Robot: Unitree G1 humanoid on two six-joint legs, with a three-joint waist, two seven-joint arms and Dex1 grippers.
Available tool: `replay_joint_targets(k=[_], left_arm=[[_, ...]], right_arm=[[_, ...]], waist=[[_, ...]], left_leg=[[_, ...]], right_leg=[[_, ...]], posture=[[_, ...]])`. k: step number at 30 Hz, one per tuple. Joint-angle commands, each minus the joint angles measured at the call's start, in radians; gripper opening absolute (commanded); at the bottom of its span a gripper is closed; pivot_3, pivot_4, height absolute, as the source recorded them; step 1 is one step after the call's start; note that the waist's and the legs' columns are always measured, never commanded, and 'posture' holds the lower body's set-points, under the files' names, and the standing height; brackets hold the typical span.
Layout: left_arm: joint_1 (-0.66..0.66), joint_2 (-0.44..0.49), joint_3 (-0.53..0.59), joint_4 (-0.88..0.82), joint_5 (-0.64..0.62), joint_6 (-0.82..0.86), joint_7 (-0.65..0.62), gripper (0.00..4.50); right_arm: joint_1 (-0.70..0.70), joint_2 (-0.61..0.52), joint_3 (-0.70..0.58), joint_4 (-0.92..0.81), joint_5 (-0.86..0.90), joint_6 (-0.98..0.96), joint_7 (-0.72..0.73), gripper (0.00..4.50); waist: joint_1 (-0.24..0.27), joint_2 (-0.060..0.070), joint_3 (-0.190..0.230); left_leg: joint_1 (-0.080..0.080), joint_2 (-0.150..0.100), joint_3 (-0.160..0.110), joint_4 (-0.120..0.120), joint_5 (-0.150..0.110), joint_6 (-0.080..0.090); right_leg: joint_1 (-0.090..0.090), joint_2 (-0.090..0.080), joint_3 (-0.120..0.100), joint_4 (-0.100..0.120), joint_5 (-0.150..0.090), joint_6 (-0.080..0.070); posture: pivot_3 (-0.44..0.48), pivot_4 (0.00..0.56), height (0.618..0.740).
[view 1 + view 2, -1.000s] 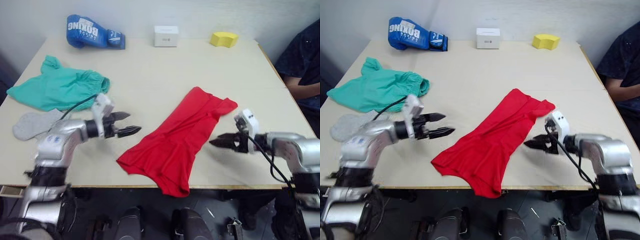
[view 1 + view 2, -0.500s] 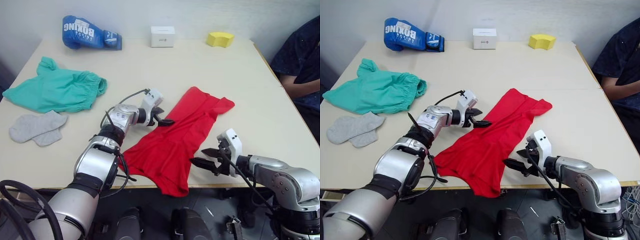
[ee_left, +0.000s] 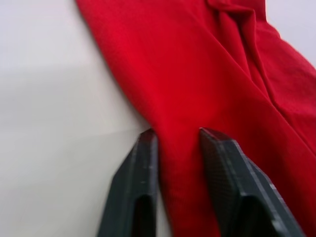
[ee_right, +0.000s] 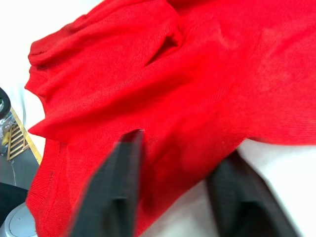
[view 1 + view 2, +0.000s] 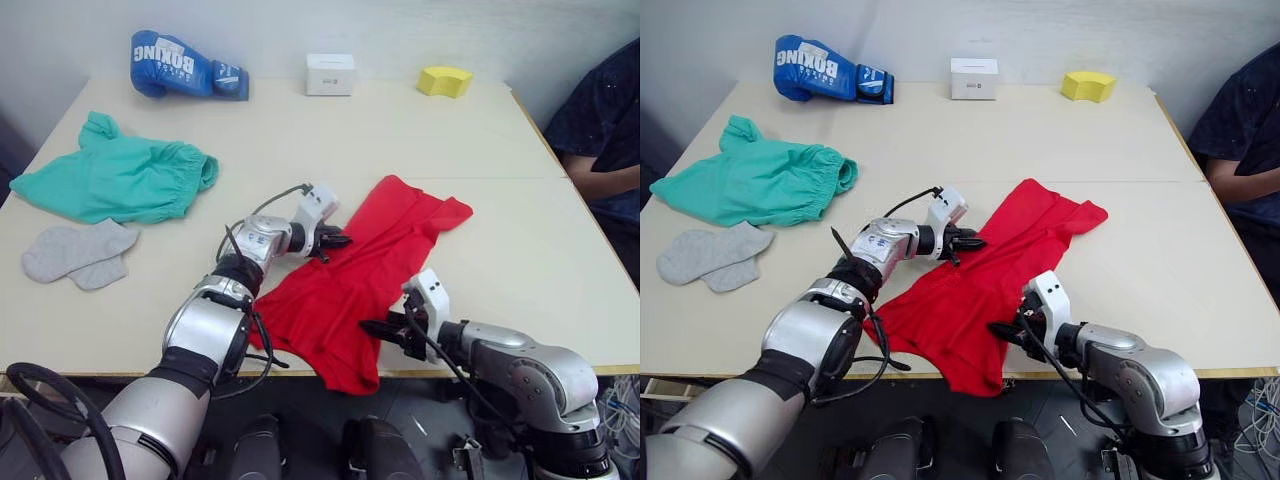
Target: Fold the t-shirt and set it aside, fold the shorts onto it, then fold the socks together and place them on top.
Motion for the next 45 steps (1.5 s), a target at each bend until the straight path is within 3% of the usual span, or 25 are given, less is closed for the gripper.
replay_joint_targets(k=[1,3,12,22,31,32,34,40,43,45], left_arm=[[0.026,-0.021,0.083,-0.001,-0.062,0.051,0.057,0.21],[0.045,-0.018,0.107,-0.012,-0.066,0.043,0.089,0.00],[0.171,0.048,0.212,-0.161,-0.100,-0.096,0.250,0.00],[0.211,0.124,0.256,-0.150,-0.084,-0.217,0.383,0.00],[0.265,0.204,0.225,-0.201,-0.062,-0.273,0.313,0.00],[0.286,0.216,0.214,-0.223,-0.055,-0.274,0.289,0.47],[0.341,0.250,0.198,-0.263,-0.035,-0.295,0.264,0.97],[0.512,0.379,0.232,-0.470,-0.069,-0.364,0.174,2.95],[0.643,0.514,0.167,-0.636,0.004,-0.529,0.042,3.94],[0.705,0.593,0.131,-0.696,0.054,-0.642,-0.009,4.46]], right_arm=[[0.018,-0.021,0.039,0.029,0.001,-0.005,0.014,0.51],[0.005,-0.040,0.036,0.049,-0.003,-0.022,0.026,0.06],[-0.179,-0.133,0.086,0.261,-0.069,-0.172,0.137,0.06],[-0.490,0.043,0.197,0.709,-0.231,-0.434,0.207,0.06],[-0.488,0.051,0.156,0.701,-0.205,-0.468,0.305,0.06],[-0.464,0.042,0.135,0.659,-0.170,-0.459,0.337,0.52],[-0.411,0.012,0.096,0.621,-0.175,-0.493,0.338,1.07],[-0.280,-0.133,-0.010,0.615,-0.237,-0.813,0.438,3.21],[-0.248,-0.237,0.051,0.699,-0.397,-1.175,0.537,4.32],[-0.250,-0.279,0.100,0.807,-0.505,-1.469,0.575,4.50]], waist=[[0.000,0.000,0.000],[0.000,0.000,0.000],[-0.010,0.000,0.000],[-0.027,0.001,0.000],[-0.025,0.001,0.001],[-0.025,0.001,0.001],[-0.025,0.001,0.001],[-0.032,0.002,0.001],[-0.033,0.002,0.001],[-0.030,0.002,0.001]], left_leg=[[0.000,0.000,0.000,0.000,0.000,0.000],[0.000,0.000,0.000,0.000,0.000,0.000],[0.001,0.001,0.002,0.001,0.000,0.000],[0.001,0.001,0.003,0.000,0.004,-0.007],[0.000,0.000,0.004,0.000,0.004,-0.006],[0.000,0.000,0.004,0.000,0.004,-0.006],[0.000,0.000,0.004,-0.001,0.004,-0.006],[0.001,0.000,0.006,0.000,0.002,-0.005],[0.001,0.003,0.007,-0.001,0.002,-0.007],[0.001,0.004,0.007,-0.001,0.001,-0.008]], right_leg=[[0.000,0.000,0.000,0.000,0.000,0.000],[0.000,0.000,0.000,0.000,0.000,0.000],[0.000,-0.001,0.000,0.001,0.001,0.001],[-0.002,0.000,-0.001,0.003,0.001,0.001],[-0.003,0.000,-0.001,0.003,0.001,0.001],[-0.003,0.000,-0.001,0.003,0.001,0.001],[-0.003,0.000,-0.001,0.002,0.001,0.001],[-0.003,-0.001,0.000,0.002,0.001,0.001],[-0.003,-0.001,0.000,0.001,0.001,0.001],[-0.003,-0.001,0.000,0.000,0.001,0.001]], posture=[[0.000,0.150,0.740],[0.000,0.150,0.740],[0.000,0.150,0.740],[0.000,0.150,0.740],[0.000,0.150,0.740],[0.000,0.150,0.740],[0.000,0.150,0.740],[0.000,0.150,0.740],[0.000,0.150,0.740],[0.000,0.150,0.740]])
